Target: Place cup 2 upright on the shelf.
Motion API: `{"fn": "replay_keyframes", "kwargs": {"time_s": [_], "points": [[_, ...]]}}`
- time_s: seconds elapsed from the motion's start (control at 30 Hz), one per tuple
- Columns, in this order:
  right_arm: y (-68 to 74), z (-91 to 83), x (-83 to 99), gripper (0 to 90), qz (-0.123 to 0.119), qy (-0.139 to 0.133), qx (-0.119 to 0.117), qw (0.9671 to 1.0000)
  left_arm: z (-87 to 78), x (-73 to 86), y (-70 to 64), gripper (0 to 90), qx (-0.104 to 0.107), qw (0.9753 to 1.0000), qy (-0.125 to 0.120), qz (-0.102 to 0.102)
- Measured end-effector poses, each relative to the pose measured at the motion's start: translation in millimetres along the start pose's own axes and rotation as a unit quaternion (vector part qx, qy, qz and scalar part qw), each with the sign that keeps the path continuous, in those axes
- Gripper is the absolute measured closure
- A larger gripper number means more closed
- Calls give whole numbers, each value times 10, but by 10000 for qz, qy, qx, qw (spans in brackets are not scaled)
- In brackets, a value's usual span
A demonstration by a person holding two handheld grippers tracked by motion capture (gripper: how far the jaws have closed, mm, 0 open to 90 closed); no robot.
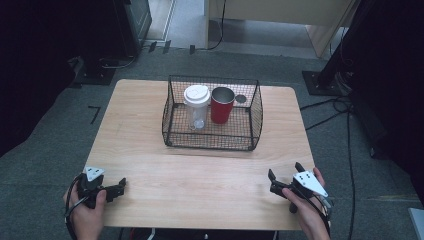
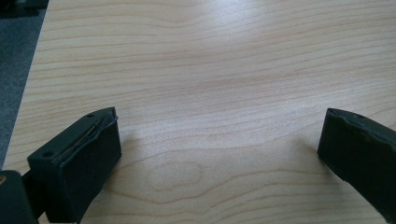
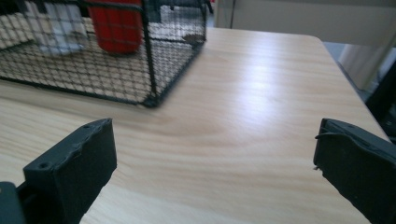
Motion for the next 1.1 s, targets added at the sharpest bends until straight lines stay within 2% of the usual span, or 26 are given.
{"fn": "replay_keyframes", "kwargs": {"time_s": [0.37,0.53,0.63,0.7,0.77,0.93,1.0,1.1], "points": [[-305,-189,131,0,48,402,382,9984,0,0,0,0,1,10000,-1,0],[-371,-204,171,0,-264,731,632,9950,0,0,0,0,1,10000,-1,1],[-365,-203,186,0,-350,868,526,9942,0,0,0,0,3,10000,-1,0],[-349,-194,205,0,-461,1060,424,9924,0,1,0,0,1,10000,0,3],[-330,-181,230,0,-645,1294,352,9889,0,1,0,0,1,10000,-1,2],[-281,-151,255,0,-889,1533,312,9837,0,1,0,0,1,10000,-2,2],[-262,-124,282,0,-1021,1769,290,9785,0,1,0,0,1,10000,-1,0],[-250,-113,278,0,-1014,1769,272,9786,0,1,0,0,2,10000,0,1]]}}
Point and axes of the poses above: each handheld gripper's, and its own axes: z roughly forward along the jaws, x roughly out of its underside, y roughly to its left, the point moved 4 cm from there along z, roughly forward along the jaws, and after that the axes turned 6 degrees about x, right-handed, at the moved point
